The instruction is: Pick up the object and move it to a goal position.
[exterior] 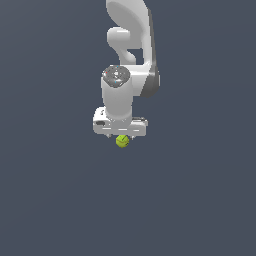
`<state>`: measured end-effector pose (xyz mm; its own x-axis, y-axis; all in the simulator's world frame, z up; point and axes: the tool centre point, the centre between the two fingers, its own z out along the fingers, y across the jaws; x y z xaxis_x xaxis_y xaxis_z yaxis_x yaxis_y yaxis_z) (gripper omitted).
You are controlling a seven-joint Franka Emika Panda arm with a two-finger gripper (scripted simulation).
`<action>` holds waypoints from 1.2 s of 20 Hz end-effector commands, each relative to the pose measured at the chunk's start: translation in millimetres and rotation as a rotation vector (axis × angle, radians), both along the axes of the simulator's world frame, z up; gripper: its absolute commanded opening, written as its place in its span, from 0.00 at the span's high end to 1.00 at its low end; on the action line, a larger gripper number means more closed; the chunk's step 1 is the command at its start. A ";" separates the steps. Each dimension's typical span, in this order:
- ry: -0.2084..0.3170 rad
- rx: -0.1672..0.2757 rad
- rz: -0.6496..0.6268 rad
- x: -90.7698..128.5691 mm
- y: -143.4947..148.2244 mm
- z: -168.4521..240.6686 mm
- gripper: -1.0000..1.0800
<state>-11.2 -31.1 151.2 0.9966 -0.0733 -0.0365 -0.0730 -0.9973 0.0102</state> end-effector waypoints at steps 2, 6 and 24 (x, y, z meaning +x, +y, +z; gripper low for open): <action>0.000 0.000 0.000 0.2 -0.6 0.0 0.04; -0.010 -0.008 0.001 3.4 -13.1 7.8 0.04; -0.027 -0.005 -0.100 -14.9 -12.8 -15.8 0.04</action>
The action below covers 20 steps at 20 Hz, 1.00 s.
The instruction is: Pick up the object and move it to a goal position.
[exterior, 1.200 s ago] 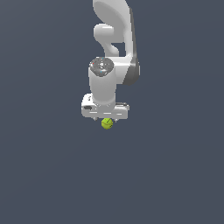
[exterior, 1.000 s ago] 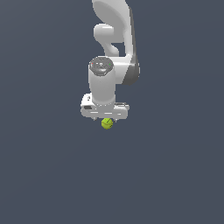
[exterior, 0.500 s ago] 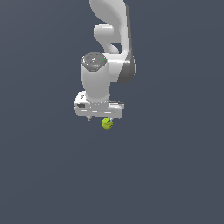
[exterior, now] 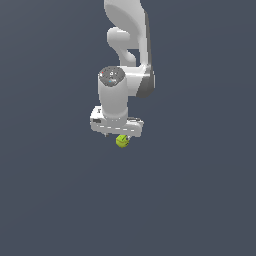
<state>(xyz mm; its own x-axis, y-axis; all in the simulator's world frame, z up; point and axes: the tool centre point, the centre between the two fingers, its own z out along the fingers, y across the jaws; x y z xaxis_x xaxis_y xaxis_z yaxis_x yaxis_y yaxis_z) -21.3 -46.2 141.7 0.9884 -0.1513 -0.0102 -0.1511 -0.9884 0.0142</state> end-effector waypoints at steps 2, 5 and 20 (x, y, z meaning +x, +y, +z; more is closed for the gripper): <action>-0.004 0.005 -0.057 -12.7 5.7 -16.2 0.04; -0.008 0.008 -0.108 -24.5 10.2 -29.7 0.04; -0.012 0.011 -0.188 -44.5 16.5 -52.6 0.04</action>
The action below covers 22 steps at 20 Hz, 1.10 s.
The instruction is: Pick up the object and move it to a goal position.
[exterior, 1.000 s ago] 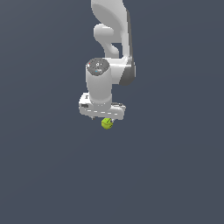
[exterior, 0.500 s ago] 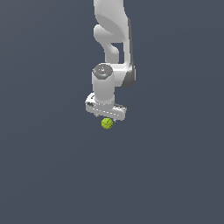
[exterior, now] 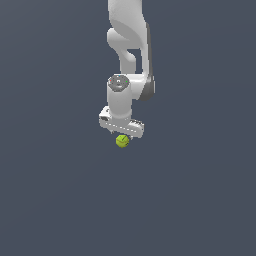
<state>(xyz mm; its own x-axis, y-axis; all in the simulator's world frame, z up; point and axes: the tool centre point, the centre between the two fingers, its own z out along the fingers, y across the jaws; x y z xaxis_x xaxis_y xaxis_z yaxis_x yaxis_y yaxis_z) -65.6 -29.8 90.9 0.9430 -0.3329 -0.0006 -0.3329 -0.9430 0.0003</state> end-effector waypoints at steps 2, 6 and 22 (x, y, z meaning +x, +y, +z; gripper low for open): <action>0.000 0.000 -0.001 -0.5 0.0 -7.2 0.04; 0.000 0.000 -0.002 -1.5 0.2 -25.6 0.04; -0.001 0.000 -0.005 -1.3 0.2 -49.6 1.00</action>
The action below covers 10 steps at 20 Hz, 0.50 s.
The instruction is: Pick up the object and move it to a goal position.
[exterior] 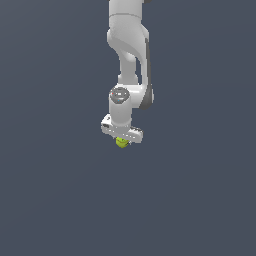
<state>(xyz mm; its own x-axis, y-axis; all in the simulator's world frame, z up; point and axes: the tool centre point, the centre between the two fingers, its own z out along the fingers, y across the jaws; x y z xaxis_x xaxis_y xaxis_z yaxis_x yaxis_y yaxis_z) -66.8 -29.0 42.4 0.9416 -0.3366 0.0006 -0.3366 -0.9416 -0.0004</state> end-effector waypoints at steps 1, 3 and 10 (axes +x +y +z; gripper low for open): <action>0.001 0.000 -0.001 -0.1 -0.5 -1.0 1.00; 0.001 0.000 -0.001 -0.1 -0.5 -1.0 1.00; 0.000 0.000 0.000 1.6 -5.0 10.7 1.00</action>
